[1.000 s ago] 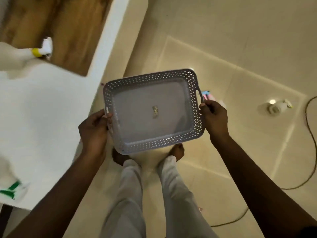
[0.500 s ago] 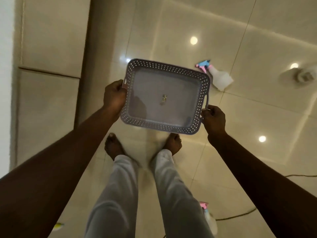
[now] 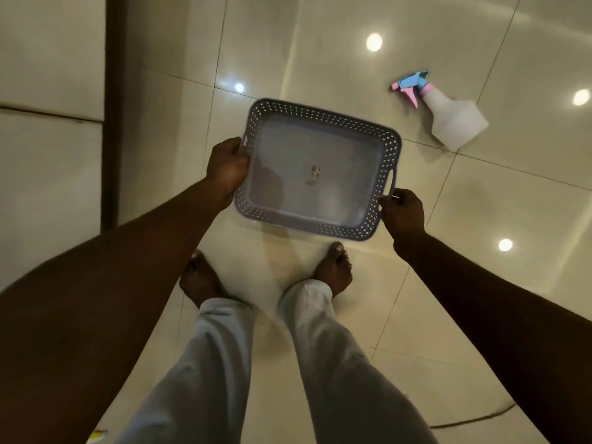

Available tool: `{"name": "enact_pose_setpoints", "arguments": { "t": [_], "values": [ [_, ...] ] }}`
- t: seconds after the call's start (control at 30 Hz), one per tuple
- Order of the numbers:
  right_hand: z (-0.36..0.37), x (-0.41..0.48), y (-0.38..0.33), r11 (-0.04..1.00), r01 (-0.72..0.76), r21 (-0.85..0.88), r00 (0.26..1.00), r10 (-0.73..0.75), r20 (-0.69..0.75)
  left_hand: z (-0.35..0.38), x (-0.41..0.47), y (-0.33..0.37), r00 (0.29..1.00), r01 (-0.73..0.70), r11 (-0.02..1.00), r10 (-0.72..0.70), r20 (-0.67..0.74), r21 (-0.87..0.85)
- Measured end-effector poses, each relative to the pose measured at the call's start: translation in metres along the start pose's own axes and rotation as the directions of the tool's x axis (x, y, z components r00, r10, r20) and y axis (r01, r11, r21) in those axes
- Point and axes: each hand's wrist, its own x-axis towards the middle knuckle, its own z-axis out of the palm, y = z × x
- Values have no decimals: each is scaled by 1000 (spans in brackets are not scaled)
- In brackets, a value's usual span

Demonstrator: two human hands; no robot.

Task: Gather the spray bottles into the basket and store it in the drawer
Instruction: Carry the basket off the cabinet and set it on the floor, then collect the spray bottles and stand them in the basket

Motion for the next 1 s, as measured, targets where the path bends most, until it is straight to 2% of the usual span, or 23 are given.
{"name": "enact_pose_setpoints", "arguments": {
  "t": [0.13,0.3,0.47,0.6,0.77,0.87,1.0],
  "values": [
    [4,5,5,1000,-28,-9,1000,28,5,5,10,-3,998,47,999,-48,36,22],
    [3,0,2,998,-30,-57,999,32,33,4,7,-2,997,42,996,-47,69,77],
    [-1,-45,-26,996,42,-83,999,-42,-7,-10,-41,4,1000,-7,998,6,-12,-57],
    [6,-116,-67,981,184,-55,982,-181,53,-38,-107,11,997,-73,988,68,-45,-137],
    [35,-234,-127,946,323,-15,925,-312,215,-98,-185,16,984,-128,961,92,-154,-246],
    [65,-312,-154,916,402,5,868,-383,316,-147,-236,13,961,-185,928,103,-255,-323],
    [105,-405,-180,880,473,48,773,-441,456,-218,-296,-10,909,-271,899,121,-400,-345]
  ]
}}
